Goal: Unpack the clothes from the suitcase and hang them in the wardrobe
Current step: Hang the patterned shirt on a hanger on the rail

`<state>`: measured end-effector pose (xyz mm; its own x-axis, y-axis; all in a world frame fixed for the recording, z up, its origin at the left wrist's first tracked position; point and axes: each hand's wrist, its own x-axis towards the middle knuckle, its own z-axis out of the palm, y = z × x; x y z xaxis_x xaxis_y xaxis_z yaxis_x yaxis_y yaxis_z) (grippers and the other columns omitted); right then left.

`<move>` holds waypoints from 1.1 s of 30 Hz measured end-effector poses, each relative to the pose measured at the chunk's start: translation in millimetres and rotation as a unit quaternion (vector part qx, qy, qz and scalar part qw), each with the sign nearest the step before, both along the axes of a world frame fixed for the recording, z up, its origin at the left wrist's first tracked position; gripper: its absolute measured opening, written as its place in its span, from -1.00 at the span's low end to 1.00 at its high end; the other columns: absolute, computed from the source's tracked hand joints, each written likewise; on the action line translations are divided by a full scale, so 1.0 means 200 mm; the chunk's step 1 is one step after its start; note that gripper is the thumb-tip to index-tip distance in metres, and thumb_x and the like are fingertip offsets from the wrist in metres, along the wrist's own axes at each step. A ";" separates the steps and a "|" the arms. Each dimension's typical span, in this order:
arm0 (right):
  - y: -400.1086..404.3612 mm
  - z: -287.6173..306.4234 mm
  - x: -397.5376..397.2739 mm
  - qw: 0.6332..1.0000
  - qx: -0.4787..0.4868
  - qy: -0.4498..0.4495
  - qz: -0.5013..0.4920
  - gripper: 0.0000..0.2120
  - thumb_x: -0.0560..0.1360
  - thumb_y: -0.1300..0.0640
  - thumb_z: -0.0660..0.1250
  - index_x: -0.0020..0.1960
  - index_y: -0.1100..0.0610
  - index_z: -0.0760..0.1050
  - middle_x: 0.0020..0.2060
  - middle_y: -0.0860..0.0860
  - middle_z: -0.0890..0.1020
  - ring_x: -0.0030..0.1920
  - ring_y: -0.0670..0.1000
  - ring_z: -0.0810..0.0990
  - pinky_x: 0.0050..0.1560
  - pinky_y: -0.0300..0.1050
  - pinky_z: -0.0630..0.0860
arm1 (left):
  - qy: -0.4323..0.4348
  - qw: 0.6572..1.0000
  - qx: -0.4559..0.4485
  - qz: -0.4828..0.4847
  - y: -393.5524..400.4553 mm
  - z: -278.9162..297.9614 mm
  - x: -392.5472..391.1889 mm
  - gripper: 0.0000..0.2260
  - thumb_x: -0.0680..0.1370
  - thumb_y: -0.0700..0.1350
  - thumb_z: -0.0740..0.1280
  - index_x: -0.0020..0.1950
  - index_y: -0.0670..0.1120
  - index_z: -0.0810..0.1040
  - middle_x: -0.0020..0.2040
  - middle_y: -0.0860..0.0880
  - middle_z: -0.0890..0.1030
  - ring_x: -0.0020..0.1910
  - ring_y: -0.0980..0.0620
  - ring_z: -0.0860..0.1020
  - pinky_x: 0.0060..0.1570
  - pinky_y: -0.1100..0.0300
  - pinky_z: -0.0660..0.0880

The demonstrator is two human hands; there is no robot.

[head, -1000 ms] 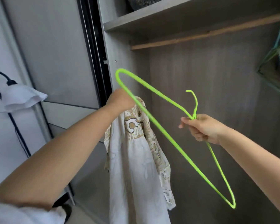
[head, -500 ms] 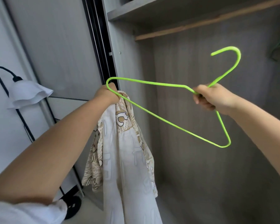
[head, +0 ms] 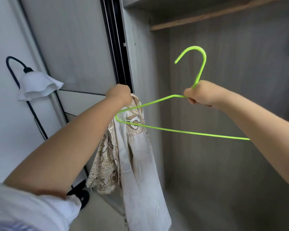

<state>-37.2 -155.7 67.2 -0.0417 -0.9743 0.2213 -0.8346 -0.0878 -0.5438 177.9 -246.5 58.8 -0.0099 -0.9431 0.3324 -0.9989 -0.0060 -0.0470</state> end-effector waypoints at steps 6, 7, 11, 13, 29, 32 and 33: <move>0.05 0.03 -0.02 1.000 -0.007 0.022 -0.013 -0.59 0.52 0.08 0.14 -0.49 0.16 0.30 -0.54 0.08 0.29 -0.55 0.04 0.22 -0.48 -0.22 0.19 | 0.007 0.999 -0.029 0.036 0.01 -0.02 0.07 -0.79 0.56 -0.23 0.18 0.13 -0.23 0.52 0.15 -0.19 0.54 0.14 -0.19 0.52 -0.15 0.14 0.35; 0.06 0.03 -0.04 1.000 -0.012 0.016 -0.014 -0.58 0.53 0.07 0.14 -0.49 0.16 0.30 -0.54 0.08 0.29 -0.55 0.03 0.22 -0.47 -0.22 0.19 | 0.012 0.999 -0.029 0.040 0.01 -0.02 0.08 -0.79 0.56 -0.23 0.19 0.13 -0.23 0.52 0.16 -0.19 0.54 0.14 -0.19 0.52 -0.15 0.14 0.35; 0.06 0.03 -0.04 1.000 -0.024 0.008 -0.018 -0.57 0.54 0.09 0.14 -0.49 0.17 0.30 -0.55 0.07 0.29 -0.55 0.05 0.22 -0.47 -0.21 0.20 | 0.022 0.999 -0.022 0.025 0.02 -0.03 0.09 -0.80 0.56 -0.22 0.19 0.11 -0.24 0.53 0.14 -0.20 0.54 0.12 -0.19 0.51 -0.15 0.12 0.36; 0.05 0.02 -0.02 0.999 -0.030 0.004 -0.012 -0.57 0.53 0.10 0.14 -0.49 0.17 0.30 -0.57 0.05 0.28 -0.55 0.05 0.22 -0.49 -0.21 0.19 | 0.032 0.999 -0.017 0.014 0.03 -0.02 0.09 -0.81 0.56 -0.21 0.19 0.08 -0.23 0.53 0.11 -0.19 0.55 0.10 -0.18 0.52 -0.16 0.14 0.36; 0.02 -0.04 -0.01 0.999 0.011 -0.042 0.028 -0.57 0.54 0.07 0.13 -0.49 0.14 0.31 -0.56 0.06 0.27 -0.57 0.02 0.21 -0.51 -0.24 0.18 | 0.110 0.994 0.004 -0.009 0.11 -0.02 0.08 -0.70 0.55 -0.15 0.20 -0.39 -0.10 0.31 -0.32 -0.03 0.40 -0.17 -0.09 0.44 -0.23 0.17 0.32; -0.01 -0.12 0.03 0.994 0.042 -0.067 0.072 -0.56 0.56 0.09 0.12 -0.50 0.13 0.28 -0.62 0.04 0.24 -0.62 -0.02 0.17 -0.60 -0.32 0.13 | 0.124 0.991 0.008 -0.047 0.15 -0.01 0.01 -0.73 0.54 -0.19 0.19 -0.38 -0.14 0.34 -0.27 -0.07 0.45 -0.16 -0.12 0.45 -0.24 0.15 0.33; -0.02 -0.15 0.05 0.994 0.047 -0.071 0.073 -0.55 0.56 0.08 0.12 -0.50 0.13 0.28 -0.65 0.02 0.24 -0.64 -0.03 0.16 -0.61 -0.34 0.12 | 0.130 0.989 0.011 -0.067 0.16 -0.01 -0.02 -0.77 0.53 -0.19 0.19 -0.33 -0.19 0.40 -0.22 -0.11 0.48 -0.13 -0.15 0.47 -0.23 0.12 0.37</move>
